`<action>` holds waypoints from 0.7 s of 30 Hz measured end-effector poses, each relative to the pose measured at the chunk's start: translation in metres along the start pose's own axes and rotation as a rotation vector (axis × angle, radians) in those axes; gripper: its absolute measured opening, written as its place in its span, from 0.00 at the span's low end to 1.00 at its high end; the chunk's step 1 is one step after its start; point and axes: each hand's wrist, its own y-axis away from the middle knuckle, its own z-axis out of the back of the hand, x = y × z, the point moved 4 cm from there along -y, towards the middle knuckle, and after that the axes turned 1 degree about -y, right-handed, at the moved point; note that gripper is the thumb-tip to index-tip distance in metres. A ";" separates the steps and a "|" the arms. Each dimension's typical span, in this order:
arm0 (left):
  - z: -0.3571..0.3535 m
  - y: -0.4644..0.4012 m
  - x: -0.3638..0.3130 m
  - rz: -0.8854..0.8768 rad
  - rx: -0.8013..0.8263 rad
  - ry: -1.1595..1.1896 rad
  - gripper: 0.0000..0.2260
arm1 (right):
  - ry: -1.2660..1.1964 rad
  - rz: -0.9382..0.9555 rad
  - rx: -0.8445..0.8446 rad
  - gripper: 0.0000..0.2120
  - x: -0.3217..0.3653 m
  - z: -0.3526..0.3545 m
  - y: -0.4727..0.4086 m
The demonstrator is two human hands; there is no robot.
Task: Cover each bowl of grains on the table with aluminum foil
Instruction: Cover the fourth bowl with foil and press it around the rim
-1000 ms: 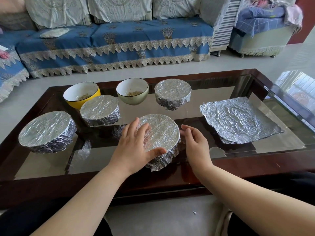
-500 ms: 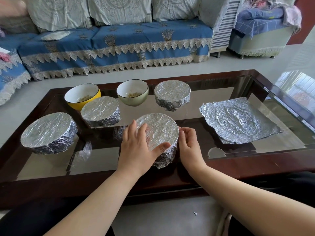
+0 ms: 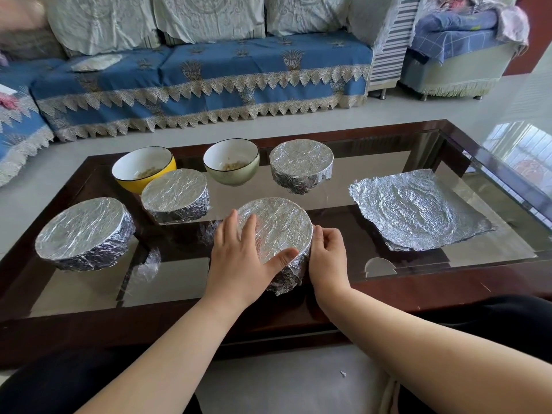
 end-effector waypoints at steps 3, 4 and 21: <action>0.000 0.000 0.000 -0.008 0.000 -0.003 0.56 | -0.050 -0.051 0.017 0.09 0.000 0.000 -0.005; 0.001 0.000 0.000 -0.008 -0.004 -0.001 0.56 | -0.068 -0.067 0.027 0.09 0.000 -0.001 -0.006; -0.001 -0.002 0.002 0.005 0.009 0.001 0.55 | -0.094 -0.139 -0.026 0.03 -0.004 -0.003 -0.014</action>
